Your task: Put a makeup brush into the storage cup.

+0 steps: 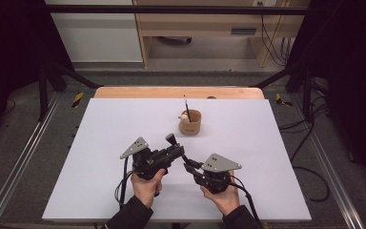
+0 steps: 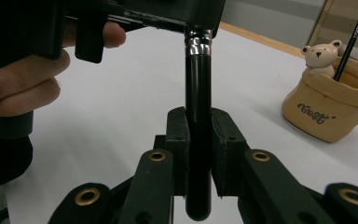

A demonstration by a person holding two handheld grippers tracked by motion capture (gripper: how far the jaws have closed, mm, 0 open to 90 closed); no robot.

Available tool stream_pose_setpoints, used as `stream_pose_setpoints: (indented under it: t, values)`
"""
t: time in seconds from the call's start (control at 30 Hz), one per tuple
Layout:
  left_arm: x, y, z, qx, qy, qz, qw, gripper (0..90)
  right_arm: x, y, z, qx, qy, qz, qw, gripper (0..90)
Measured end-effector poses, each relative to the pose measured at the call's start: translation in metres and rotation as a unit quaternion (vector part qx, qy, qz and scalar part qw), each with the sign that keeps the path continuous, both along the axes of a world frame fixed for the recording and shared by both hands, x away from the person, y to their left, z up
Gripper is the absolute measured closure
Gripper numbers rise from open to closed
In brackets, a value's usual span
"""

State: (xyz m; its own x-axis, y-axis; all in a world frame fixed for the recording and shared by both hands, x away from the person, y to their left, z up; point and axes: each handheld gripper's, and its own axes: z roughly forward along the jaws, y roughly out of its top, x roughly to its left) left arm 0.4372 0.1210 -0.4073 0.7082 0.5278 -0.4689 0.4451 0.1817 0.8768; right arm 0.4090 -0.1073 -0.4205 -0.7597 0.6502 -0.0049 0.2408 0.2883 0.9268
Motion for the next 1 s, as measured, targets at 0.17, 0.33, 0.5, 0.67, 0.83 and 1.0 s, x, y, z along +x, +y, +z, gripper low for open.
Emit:
stream_pose_setpoints:
  t: [0.17, 0.33, 0.5, 0.67, 0.83, 1.0]
  values:
    - [-0.0012, -0.0004, 0.0002, 0.002, -0.004, 0.0, 1.0, 73.2, 0.0003, 0.0008, -0.0007, -0.001, 0.002, 0.002, 1.0, 79.4]
    - [-0.003, -0.0013, 0.001, 0.002, -0.01, -0.004, 0.9999, 74.9, 0.0004, 0.0019, -0.0018, -0.001, 0.002, 0.003, 1.0, 79.3]
    - [-0.005, -0.0025, 0.0025, 0.002, -0.014, -0.008, 0.9999, 76.5, 0.0004, 0.0034, -0.0025, -0.001, 0.001, 0.003, 1.0, 79.2]
    - [-0.0061, -0.0029, 0.0037, 0.001, -0.018, -0.009, 0.9998, 76.9, 0.0, 0.0033, -0.002, -0.001, -0.002, 0.004, 1.0, 79.2]
    - [-0.0068, -0.0033, 0.0045, 0.004, -0.021, -0.009, 0.9997, 77.1, -0.0001, 0.0036, -0.0019, 0.0, -0.002, 0.004, 1.0, 79.2]
    - [-0.0074, -0.0039, 0.0056, 0.005, -0.023, -0.01, 0.9997, 77.2, -0.0004, 0.0036, -0.0016, 0.0, -0.002, 0.003, 1.0, 78.9]
